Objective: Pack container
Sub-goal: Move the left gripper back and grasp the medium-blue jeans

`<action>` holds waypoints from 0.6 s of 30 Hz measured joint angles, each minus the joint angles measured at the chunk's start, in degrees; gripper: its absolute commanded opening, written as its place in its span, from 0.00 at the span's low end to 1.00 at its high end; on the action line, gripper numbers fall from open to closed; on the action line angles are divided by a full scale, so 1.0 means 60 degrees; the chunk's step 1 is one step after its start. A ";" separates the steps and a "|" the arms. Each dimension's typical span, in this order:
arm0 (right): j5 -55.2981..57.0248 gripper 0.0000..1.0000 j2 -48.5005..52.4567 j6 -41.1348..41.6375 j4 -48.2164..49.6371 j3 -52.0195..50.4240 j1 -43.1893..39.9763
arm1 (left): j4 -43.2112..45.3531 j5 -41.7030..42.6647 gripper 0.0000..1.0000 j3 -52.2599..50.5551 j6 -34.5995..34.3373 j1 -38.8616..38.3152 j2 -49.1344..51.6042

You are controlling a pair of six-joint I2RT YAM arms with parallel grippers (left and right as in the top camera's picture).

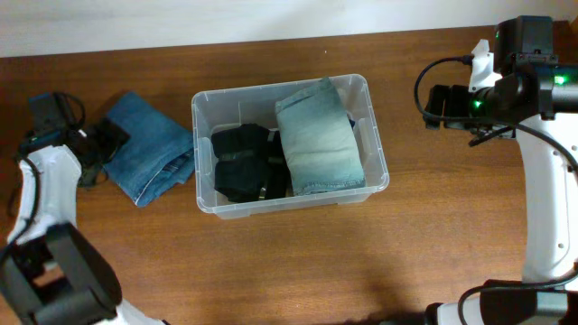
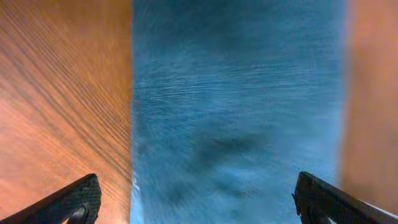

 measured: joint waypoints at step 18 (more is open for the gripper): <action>0.0004 0.98 0.0000 0.0000 -0.0044 0.0000 0.0000 | 0.0630 0.3067 0.04 0.0004 0.0244 0.0506 0.1730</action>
